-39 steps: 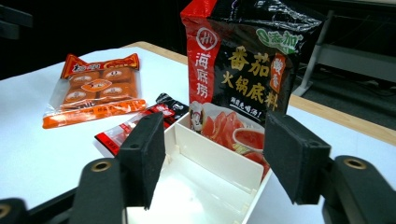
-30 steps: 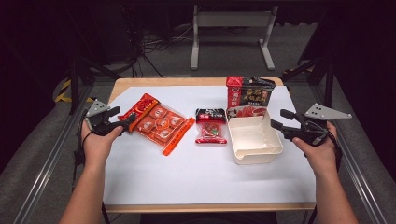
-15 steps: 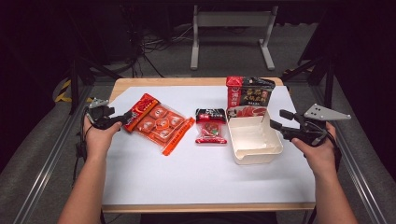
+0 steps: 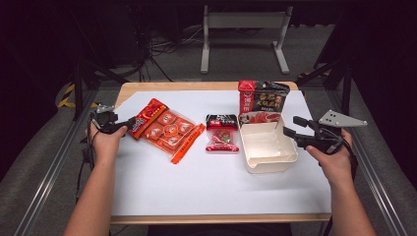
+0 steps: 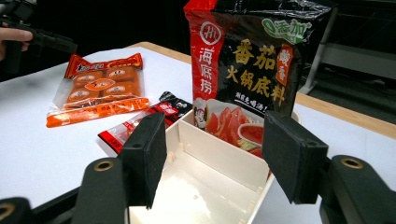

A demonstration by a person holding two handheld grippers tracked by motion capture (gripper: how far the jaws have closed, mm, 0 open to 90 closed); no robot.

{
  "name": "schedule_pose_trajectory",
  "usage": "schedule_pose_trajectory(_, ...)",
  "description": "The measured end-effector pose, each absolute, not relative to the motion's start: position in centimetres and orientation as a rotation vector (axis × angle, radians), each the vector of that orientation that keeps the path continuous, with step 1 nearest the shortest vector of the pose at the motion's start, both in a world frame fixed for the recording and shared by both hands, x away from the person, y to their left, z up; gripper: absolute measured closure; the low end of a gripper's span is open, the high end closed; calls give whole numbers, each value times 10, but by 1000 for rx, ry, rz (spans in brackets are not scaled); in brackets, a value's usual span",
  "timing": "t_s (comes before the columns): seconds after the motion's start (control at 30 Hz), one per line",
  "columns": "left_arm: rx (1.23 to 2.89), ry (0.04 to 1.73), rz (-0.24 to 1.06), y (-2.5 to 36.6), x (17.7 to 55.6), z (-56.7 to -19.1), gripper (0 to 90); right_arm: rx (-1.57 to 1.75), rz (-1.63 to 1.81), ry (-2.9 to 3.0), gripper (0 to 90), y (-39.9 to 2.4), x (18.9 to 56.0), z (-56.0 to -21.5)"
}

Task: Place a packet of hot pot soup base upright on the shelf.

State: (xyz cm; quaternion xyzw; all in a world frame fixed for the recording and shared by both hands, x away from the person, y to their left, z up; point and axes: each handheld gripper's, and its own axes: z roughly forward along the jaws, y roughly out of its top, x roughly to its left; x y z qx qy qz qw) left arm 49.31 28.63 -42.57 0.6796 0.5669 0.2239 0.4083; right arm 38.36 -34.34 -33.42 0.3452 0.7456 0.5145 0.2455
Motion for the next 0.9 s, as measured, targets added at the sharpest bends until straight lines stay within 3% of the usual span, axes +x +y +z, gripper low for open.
schedule_pose_trajectory(0.57, 1746, 1499, 427, 288, 507, -449, 305, 937, 1413, 2038, 413, -343, 383, -336)
schedule_pose_trajectory(0.9, 1754, 1516, 376, 286, 510, -455, 420, 936, 1411, 2050, 416, -340, 384, -338)
